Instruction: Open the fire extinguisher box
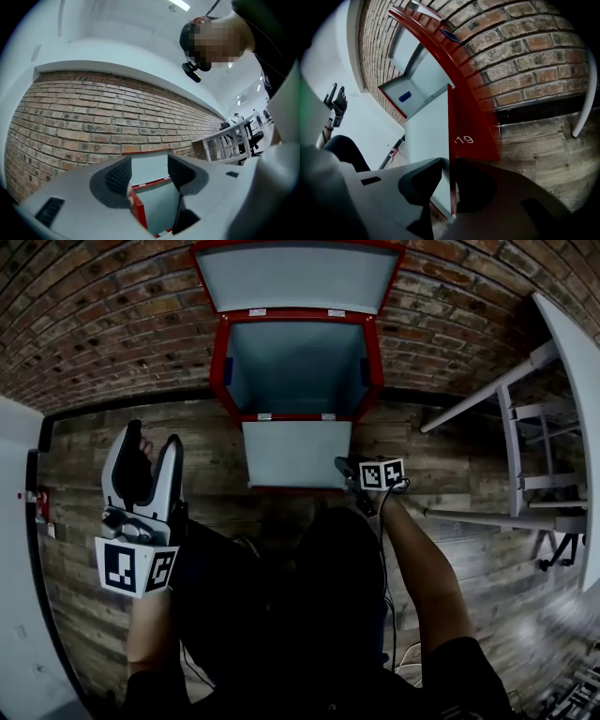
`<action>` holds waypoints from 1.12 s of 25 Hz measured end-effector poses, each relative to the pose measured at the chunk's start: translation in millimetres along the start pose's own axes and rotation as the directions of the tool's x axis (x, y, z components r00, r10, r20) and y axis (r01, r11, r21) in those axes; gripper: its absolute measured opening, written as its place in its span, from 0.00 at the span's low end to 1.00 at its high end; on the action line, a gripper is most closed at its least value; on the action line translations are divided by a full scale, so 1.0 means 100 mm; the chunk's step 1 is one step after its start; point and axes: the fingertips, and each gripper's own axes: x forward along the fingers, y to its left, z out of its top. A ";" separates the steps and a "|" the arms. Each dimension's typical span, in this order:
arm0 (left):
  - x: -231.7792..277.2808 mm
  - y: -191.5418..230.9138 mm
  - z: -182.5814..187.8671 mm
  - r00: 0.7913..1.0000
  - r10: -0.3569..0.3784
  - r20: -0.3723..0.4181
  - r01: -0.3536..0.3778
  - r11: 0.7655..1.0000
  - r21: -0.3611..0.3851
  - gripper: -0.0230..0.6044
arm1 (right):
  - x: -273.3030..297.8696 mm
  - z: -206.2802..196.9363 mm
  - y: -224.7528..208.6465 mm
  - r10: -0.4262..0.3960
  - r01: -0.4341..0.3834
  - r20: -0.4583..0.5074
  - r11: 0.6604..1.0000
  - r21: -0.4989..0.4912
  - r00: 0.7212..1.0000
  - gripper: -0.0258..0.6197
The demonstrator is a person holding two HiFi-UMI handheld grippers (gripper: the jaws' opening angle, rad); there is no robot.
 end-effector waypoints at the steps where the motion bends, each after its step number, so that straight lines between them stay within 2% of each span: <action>1: -0.03 -0.02 0.02 1.000 -0.005 -0.001 0.005 1.000 0.005 0.49 | 0.04 0.00 -0.04 -0.014 0.014 0.014 1.000 -0.026 1.000 0.18; 6: -0.19 -0.02 0.14 1.000 0.003 -0.003 -0.003 1.000 0.031 0.49 | 0.24 0.10 -0.24 -0.130 0.137 0.068 0.983 -0.119 0.989 0.22; 11: -0.33 0.02 0.16 1.000 0.030 -0.002 -0.030 0.998 0.063 0.49 | 0.33 0.28 -0.41 -0.287 0.301 0.091 0.931 -0.207 0.953 0.21; 24: -0.24 -0.06 0.11 1.000 0.007 0.021 -0.007 0.999 0.037 0.49 | 0.35 0.37 -0.42 -0.394 0.398 0.063 0.886 -0.237 0.917 0.21; 28: -0.20 -0.12 0.11 1.000 0.000 0.030 -0.001 0.999 0.038 0.49 | 0.19 0.44 -0.39 -0.386 0.398 0.097 0.893 -0.211 0.917 0.21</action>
